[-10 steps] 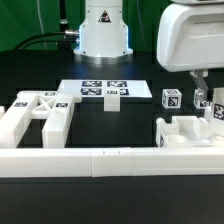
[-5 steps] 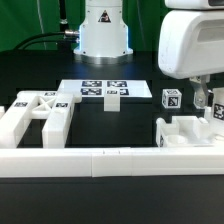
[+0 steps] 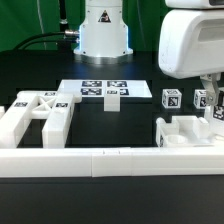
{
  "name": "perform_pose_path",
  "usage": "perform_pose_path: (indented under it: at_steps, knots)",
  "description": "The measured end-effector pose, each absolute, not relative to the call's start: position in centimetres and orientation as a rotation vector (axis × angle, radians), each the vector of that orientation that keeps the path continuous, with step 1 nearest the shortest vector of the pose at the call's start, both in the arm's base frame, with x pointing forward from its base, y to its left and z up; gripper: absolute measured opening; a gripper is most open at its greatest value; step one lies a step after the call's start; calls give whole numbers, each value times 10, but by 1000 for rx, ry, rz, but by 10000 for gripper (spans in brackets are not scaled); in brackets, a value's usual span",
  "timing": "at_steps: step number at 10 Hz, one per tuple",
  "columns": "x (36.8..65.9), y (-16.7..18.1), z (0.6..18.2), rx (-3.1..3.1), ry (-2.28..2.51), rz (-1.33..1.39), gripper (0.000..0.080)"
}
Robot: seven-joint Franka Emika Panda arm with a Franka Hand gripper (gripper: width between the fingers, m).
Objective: Assemble chair
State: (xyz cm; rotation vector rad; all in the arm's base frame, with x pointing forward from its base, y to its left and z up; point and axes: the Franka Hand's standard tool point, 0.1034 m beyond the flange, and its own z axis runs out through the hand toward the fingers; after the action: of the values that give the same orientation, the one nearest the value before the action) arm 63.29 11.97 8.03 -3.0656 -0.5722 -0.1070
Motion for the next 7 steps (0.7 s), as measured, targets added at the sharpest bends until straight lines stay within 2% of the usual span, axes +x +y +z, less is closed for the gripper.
perform_pose_path:
  at_steps: [3, 7]
  knots:
    - [634, 120, 80, -3079, -297, -97, 287]
    - [633, 121, 79, -2992, 514, -58, 287]
